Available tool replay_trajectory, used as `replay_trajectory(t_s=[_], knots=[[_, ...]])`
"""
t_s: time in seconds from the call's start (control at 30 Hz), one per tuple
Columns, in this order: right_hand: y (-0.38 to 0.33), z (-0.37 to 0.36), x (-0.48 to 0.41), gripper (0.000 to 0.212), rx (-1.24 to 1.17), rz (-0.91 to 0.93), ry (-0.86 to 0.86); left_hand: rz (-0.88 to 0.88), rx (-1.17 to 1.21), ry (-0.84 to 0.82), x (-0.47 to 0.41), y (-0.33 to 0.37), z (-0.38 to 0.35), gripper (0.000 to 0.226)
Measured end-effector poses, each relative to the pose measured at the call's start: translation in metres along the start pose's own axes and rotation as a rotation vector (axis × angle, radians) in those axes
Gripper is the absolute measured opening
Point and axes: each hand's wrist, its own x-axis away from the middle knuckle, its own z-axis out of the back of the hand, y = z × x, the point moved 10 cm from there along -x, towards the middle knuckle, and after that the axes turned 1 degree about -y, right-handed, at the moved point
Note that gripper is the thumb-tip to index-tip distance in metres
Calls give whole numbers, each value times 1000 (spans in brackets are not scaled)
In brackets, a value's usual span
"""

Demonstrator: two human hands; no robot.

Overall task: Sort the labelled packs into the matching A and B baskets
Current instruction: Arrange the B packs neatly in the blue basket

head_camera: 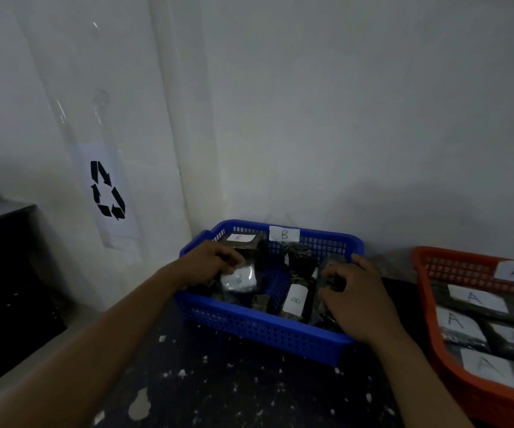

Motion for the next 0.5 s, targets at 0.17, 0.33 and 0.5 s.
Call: replay_trajectory(t_s=[0.17,0.33,0.5], knots=[[0,-1,-1,23,-2,6,-9,-155,-620,-4,-10,34,-17,25],[-1,2,-2,26,-17,21,6,-300,-607,11,-41,85,-50,24],[8,16,0,38,-333,0,131,-213,-649,-25,-83,96,-97,28]])
